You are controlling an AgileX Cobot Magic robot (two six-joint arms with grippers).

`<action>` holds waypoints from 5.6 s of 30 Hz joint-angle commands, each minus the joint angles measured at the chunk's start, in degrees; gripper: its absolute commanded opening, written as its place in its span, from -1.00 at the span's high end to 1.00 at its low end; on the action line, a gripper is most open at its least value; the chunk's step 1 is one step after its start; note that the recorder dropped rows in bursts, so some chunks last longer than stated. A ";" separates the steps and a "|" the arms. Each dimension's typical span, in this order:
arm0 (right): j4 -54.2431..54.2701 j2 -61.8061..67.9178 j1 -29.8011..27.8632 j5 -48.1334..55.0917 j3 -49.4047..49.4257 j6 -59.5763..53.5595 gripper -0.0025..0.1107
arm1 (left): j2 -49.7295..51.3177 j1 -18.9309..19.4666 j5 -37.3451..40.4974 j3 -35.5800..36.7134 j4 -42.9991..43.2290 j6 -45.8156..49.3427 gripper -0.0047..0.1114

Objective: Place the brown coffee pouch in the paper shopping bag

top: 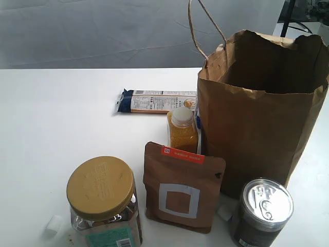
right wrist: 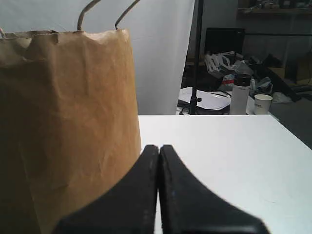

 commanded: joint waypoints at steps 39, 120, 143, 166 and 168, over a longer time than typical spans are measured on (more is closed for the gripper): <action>35.05 69.73 27.19 61.93 -76.54 -40.10 0.96 | -0.20 0.21 -0.23 0.20 0.23 -0.16 0.92; -16.01 63.65 46.96 33.98 -76.52 -4.74 0.96 | -0.20 0.21 -0.23 0.20 0.23 -0.16 0.92; -44.42 72.98 46.59 48.22 -76.52 13.74 0.96 | -0.20 0.21 -0.23 0.20 0.23 -0.16 0.92; -38.82 80.51 39.94 48.38 -76.52 20.72 -0.09 | -0.20 0.21 -0.23 0.20 0.23 -0.16 0.92; -39.13 79.30 39.94 47.19 -76.52 21.25 0.01 | -0.20 0.21 -0.23 0.20 0.23 -0.16 0.92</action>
